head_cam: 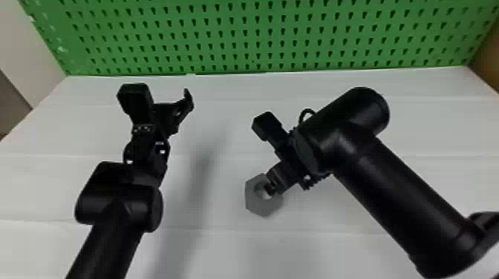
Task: Pick up the hex nut
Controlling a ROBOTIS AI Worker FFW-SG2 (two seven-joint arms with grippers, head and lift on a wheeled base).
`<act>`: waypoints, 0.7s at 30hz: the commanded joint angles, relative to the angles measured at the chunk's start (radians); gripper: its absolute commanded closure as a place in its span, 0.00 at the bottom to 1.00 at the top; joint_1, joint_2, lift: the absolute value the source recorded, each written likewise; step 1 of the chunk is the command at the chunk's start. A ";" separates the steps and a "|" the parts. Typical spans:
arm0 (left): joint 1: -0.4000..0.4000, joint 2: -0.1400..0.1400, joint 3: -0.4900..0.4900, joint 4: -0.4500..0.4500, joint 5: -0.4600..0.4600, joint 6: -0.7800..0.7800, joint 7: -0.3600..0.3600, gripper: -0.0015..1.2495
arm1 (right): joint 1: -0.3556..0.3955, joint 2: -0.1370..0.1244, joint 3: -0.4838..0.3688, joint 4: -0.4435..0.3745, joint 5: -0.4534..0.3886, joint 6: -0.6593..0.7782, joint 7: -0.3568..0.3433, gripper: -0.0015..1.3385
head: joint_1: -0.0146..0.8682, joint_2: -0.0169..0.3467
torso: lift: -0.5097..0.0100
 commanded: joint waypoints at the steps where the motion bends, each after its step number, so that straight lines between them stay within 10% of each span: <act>1: 0.000 0.000 0.001 0.000 0.000 0.000 0.000 0.07 | 0.012 0.001 -0.054 -0.057 0.036 0.000 0.000 0.76 | 0.91 0.46 | 0.83; 21: -0.001 0.000 -0.002 0.000 0.000 0.000 0.000 0.07 | 0.120 -0.006 -0.308 -0.316 0.174 -0.043 0.000 0.76 | 0.91 0.46 | 0.83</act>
